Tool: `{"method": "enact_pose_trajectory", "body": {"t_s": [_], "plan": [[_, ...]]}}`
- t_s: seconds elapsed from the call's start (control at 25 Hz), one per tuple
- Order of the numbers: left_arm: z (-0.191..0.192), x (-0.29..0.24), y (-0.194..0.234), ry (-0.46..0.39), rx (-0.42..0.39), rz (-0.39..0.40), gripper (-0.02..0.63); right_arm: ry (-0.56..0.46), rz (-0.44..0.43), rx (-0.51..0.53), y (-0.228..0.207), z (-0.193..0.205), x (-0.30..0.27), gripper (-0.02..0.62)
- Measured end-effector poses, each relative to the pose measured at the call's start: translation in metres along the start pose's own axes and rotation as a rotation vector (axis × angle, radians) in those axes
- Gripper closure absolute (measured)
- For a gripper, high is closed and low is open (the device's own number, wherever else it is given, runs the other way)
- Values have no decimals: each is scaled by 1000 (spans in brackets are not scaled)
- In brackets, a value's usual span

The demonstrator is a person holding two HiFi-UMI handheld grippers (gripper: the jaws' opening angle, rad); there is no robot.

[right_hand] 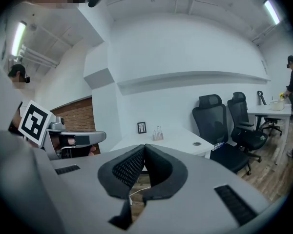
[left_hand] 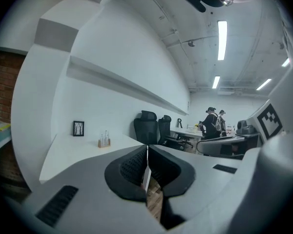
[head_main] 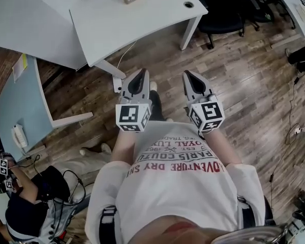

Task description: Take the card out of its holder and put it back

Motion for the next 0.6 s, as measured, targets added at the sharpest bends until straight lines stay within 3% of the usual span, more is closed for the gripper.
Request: {"method": "enact_pose_trajectory", "body": {"t_s": [0.6], "plan": [[-94,-172,171,-28,-18,77,575,11,42,-6,-43,-98,-226,574]]}}
Point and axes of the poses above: the fingertips, and each gripper's own axes: x backward along the fingers, y to its left, z out of its underside, the point moved 7 cm from there along x, backward along the fingers, and after that the axes turned 8 degrees about y, right-handed, at the moved point
